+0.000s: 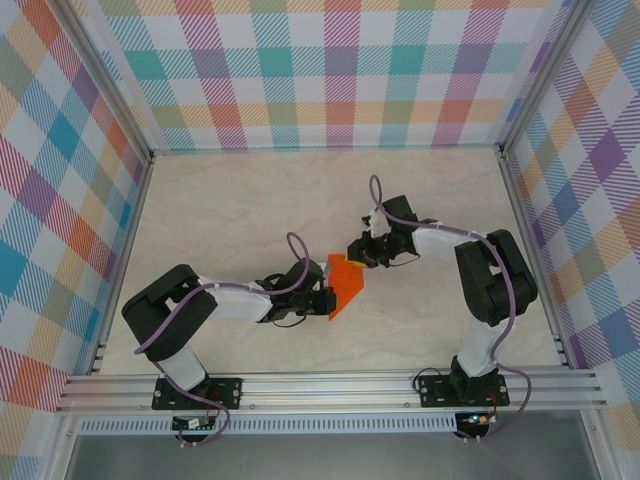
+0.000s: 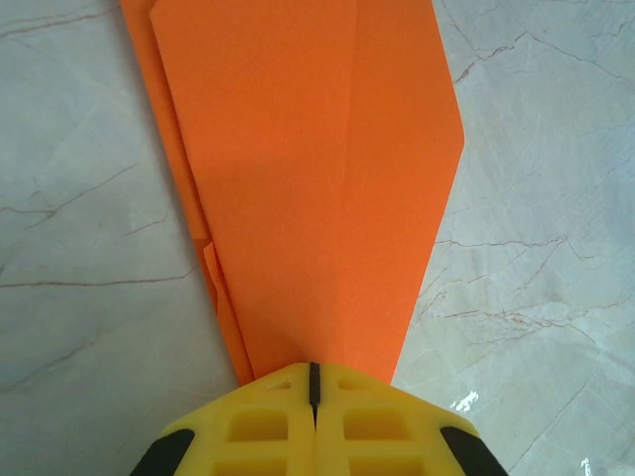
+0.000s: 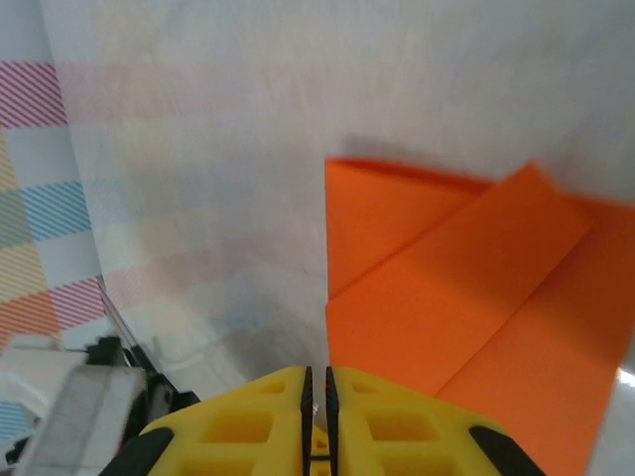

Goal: Fold a paper plane with a square sheet of paper (pick it up from the middle)
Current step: Fourth fold the wing at the center of the table.

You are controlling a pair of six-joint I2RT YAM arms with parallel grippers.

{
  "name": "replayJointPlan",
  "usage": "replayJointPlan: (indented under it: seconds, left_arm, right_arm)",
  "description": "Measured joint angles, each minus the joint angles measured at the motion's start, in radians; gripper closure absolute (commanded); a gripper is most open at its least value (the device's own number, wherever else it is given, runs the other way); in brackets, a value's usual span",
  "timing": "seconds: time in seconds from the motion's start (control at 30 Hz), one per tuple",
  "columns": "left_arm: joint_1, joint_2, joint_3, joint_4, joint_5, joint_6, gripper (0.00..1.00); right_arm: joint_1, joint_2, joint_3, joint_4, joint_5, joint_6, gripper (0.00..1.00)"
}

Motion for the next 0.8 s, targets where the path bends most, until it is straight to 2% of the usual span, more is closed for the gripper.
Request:
replayJointPlan:
  seconds: [0.17,0.4,0.6,0.8]
  left_arm:
    - [0.0,0.0,0.005,-0.008,0.0,0.0,1.0]
    - [0.0,-0.005,0.012,-0.03,-0.001,0.0,1.0]
    - [0.003,-0.042,0.024,-0.121,-0.026,0.0,0.93]
    - [0.036,-0.107,0.034,-0.234,-0.002,-0.012,0.85]
  right_arm:
    - [0.057,0.049,-0.019,0.026,-0.005,0.009,0.88]
    - [0.053,0.111,-0.019,0.036,0.001,0.007,0.91]
    - [0.053,0.116,-0.024,0.052,-0.011,0.007,0.91]
    - [0.053,0.116,-0.029,0.062,-0.017,0.007,0.91]
